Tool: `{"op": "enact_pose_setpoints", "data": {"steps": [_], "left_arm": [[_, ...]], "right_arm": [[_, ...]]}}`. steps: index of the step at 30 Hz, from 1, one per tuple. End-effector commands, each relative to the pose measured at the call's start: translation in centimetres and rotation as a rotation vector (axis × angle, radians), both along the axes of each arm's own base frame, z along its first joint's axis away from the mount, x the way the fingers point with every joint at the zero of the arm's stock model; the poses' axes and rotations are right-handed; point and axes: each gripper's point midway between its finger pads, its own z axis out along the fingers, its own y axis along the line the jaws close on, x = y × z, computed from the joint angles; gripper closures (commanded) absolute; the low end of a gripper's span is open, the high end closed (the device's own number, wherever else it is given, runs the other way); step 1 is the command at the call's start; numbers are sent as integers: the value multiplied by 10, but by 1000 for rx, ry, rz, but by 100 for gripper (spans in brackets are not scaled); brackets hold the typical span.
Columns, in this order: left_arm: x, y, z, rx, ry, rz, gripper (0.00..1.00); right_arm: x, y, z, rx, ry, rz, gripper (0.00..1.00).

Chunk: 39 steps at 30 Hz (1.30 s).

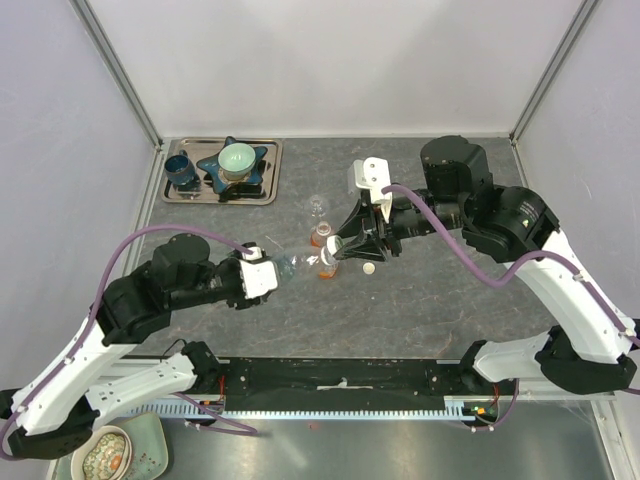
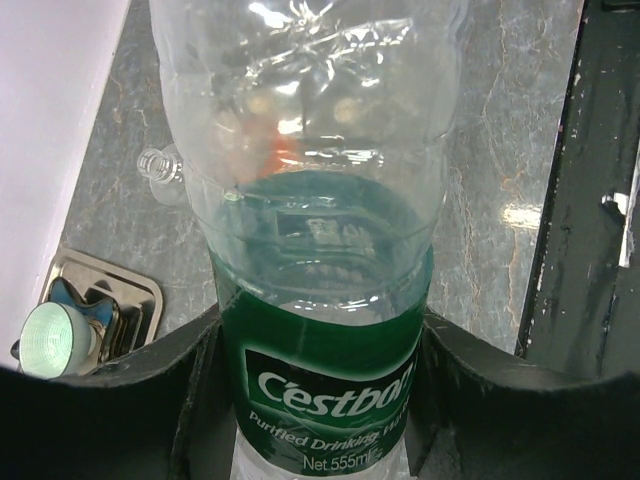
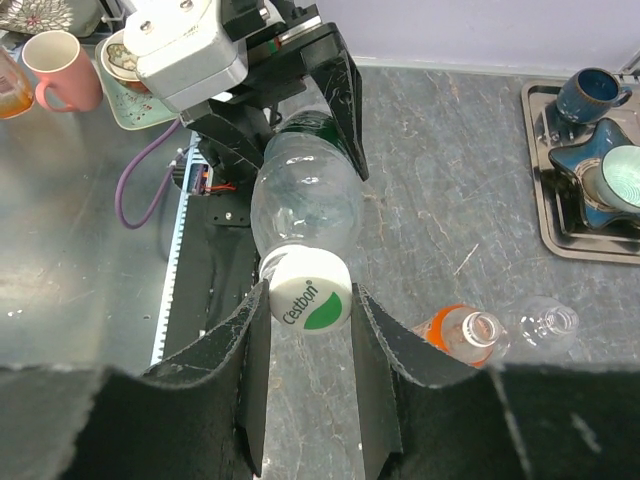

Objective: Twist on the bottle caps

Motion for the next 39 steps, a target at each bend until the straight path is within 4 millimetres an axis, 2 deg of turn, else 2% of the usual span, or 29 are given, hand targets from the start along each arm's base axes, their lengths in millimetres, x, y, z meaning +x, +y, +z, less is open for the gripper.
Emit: {"op": "enact_pose_setpoints", "data": {"steps": [1, 9, 14, 29, 39], "left_arm": [[-1, -7, 17, -29, -43, -47, 47], [1, -3, 14, -19, -53, -32, 48], [5, 0, 14, 0, -95, -26, 47], [15, -1, 8, 32, -104, -1, 48], [21, 2, 3, 64, -126, 11, 48]], "right_arm": [[-4, 4, -1, 7, 12, 28, 64], [-3, -1, -22, -44, 49, 6, 66], [-8, -7, -22, -46, 61, -9, 67], [-18, -5, -13, -21, 89, 40, 67], [-26, -12, -33, -62, 126, 35, 67]]}}
